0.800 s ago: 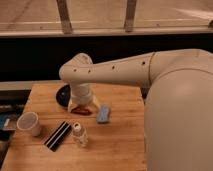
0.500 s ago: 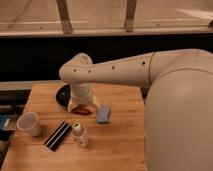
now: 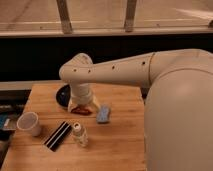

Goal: Knock the bottle over

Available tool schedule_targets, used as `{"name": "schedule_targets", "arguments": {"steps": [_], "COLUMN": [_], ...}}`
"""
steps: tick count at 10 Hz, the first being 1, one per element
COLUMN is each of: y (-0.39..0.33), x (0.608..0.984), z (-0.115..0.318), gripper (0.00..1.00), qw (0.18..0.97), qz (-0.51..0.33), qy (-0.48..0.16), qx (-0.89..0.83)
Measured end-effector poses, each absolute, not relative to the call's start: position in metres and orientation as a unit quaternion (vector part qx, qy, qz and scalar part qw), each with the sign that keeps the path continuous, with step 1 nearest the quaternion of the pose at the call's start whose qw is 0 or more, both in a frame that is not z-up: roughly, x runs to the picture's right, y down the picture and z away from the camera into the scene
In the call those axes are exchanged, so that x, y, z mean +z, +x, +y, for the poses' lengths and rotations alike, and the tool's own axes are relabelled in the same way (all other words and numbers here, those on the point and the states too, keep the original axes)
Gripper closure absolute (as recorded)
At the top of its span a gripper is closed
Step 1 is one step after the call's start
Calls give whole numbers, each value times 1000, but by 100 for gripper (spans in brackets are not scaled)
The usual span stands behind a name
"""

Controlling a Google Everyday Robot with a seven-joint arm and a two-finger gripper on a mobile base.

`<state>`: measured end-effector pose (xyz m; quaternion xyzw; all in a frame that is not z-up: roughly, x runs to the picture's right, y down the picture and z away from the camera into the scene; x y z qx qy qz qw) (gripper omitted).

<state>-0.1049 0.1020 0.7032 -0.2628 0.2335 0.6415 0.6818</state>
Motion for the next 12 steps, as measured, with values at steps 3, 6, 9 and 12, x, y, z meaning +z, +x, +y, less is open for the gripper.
{"name": "schedule_targets", "arguments": {"steps": [3,6,9,12], "y": [-105,-105,-105,-105], "x": [703,703,703,703], "z": [102,102,102,102], "gripper": [20,22,49,81], "qw": [682,682,682,682], "qz": [234,234,234,234], "qy": [-263,-263,-263,-262], "qx": [642,642,642,642]}}
